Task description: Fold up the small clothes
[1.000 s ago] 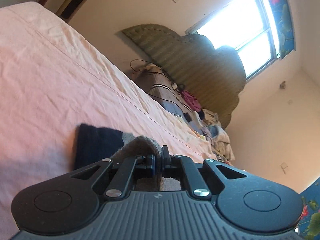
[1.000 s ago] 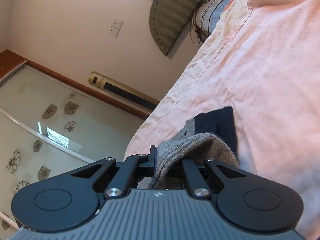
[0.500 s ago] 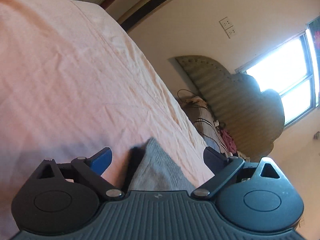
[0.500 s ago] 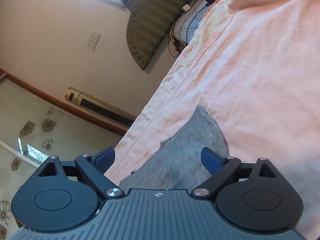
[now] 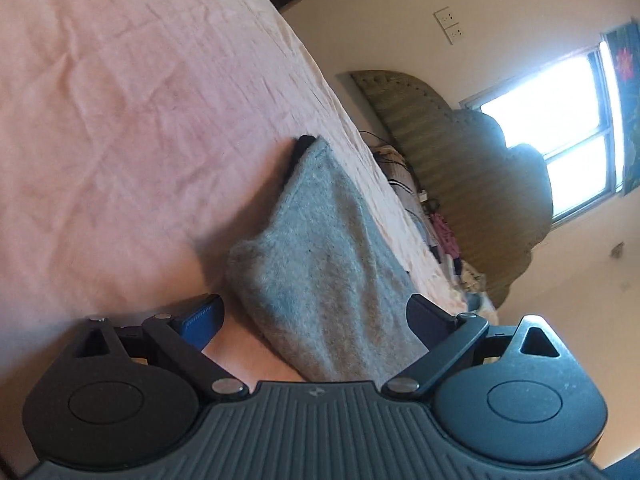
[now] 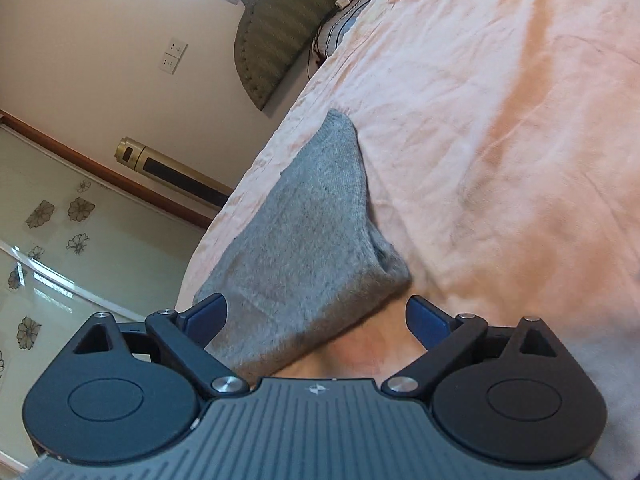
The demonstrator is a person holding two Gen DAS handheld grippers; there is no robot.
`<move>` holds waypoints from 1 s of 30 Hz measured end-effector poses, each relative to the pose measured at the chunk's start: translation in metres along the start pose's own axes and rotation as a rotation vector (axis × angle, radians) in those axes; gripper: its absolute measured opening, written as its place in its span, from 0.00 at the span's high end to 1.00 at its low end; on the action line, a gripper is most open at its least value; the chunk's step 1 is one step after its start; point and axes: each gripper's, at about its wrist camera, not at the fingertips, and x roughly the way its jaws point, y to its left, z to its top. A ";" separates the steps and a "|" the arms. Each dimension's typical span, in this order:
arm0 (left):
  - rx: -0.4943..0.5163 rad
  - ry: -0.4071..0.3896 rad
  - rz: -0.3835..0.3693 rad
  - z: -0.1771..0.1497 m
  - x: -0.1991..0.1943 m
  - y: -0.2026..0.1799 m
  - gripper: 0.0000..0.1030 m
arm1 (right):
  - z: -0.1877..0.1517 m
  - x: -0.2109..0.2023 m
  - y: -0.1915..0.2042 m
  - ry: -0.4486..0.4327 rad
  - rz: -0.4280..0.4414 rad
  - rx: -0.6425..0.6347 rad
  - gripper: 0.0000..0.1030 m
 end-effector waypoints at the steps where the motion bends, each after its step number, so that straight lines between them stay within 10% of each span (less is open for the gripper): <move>1: 0.019 0.002 0.015 0.002 0.007 -0.005 0.05 | 0.002 0.009 0.005 -0.020 -0.027 -0.010 0.15; 3: 0.023 0.013 0.022 0.007 0.018 -0.011 0.12 | 0.006 0.024 0.012 -0.027 -0.056 -0.028 0.19; 4: 0.031 0.015 0.043 0.009 0.024 -0.013 0.34 | 0.009 0.032 0.015 -0.016 -0.075 -0.042 0.32; 5: 0.042 0.027 0.083 0.011 0.029 -0.013 0.56 | 0.011 0.040 0.016 0.011 -0.097 -0.055 0.66; 6: 0.041 0.059 0.135 0.013 0.037 -0.012 0.95 | 0.013 0.047 0.013 0.050 -0.106 -0.037 0.86; 21: 0.170 0.093 0.123 -0.008 -0.088 0.016 0.96 | -0.029 -0.036 0.019 0.168 0.019 -0.126 0.88; 26: 0.193 0.018 0.224 0.000 -0.111 0.037 0.94 | -0.021 -0.052 0.009 0.103 -0.050 -0.136 0.52; 29: 0.261 -0.086 0.234 0.034 -0.105 0.013 0.65 | 0.018 -0.046 0.030 0.004 -0.039 -0.191 0.45; 30: 0.301 -0.103 0.250 0.045 -0.094 0.001 0.24 | 0.031 -0.035 0.037 -0.003 -0.042 -0.221 0.44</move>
